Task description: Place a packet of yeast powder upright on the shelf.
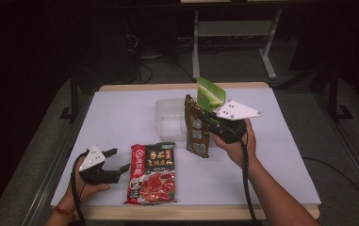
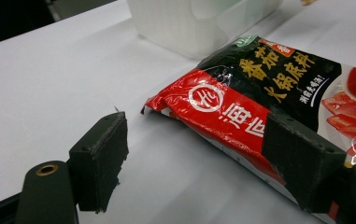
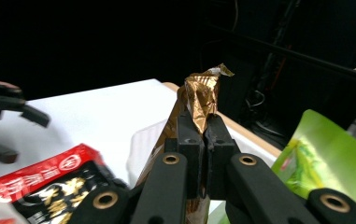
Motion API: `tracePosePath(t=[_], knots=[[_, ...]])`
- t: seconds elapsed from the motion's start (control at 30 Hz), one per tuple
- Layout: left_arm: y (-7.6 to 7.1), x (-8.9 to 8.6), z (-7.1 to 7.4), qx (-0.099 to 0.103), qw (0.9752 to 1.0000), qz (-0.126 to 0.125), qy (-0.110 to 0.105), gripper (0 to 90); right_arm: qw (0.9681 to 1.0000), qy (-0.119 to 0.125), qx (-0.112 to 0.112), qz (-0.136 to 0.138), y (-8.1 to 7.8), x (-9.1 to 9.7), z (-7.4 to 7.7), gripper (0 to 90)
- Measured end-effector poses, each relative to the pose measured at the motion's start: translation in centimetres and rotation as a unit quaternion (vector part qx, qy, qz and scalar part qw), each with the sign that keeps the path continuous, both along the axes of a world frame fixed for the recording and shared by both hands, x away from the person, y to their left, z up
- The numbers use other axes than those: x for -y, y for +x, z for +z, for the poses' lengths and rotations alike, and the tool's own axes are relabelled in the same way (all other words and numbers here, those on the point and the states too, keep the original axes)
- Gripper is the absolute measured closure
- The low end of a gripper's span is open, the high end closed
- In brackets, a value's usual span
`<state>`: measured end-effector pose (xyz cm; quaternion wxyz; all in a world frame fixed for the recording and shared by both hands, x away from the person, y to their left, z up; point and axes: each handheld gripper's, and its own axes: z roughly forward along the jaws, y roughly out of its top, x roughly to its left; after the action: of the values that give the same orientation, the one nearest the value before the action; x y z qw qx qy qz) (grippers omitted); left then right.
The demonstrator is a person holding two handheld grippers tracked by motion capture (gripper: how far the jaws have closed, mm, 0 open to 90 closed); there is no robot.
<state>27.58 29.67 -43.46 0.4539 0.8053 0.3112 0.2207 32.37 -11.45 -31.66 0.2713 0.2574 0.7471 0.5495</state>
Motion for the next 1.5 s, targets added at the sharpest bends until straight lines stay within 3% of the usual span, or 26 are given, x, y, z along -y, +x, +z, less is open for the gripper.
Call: tracePosePath(t=[0.5,0.73,1.03,1.17,1.5], knots=[[0.0,0.3,-0.2,-0.003,0.9999,-0.010,0.008,22.5,0.9988,0.000,0.019,-0.044,2.8,-2.3,1.2,86.9],[0.0,0.4,-0.2,-0.003,0.9998,-0.015,0.010,22.4,0.9975,0.013,0.007,-0.069,4.7,-3.1,0.7,86.9],[0.0,0.3,-0.2,-0.006,0.9998,-0.017,0.011,22.4,0.9937,-0.004,0.010,-0.111,6.1,-3.9,0.9,87.0],[0.0,0.3,-0.2,-0.007,0.9998,-0.018,0.010,22.4,0.9909,-0.023,0.026,-0.130,6.4,-4.1,1.2,86.9],[0.0,0.3,-0.2,-0.007,0.9997,-0.020,0.008,22.4,0.9889,-0.037,0.022,-0.143,8.0,-5.0,0.9,86.7]])
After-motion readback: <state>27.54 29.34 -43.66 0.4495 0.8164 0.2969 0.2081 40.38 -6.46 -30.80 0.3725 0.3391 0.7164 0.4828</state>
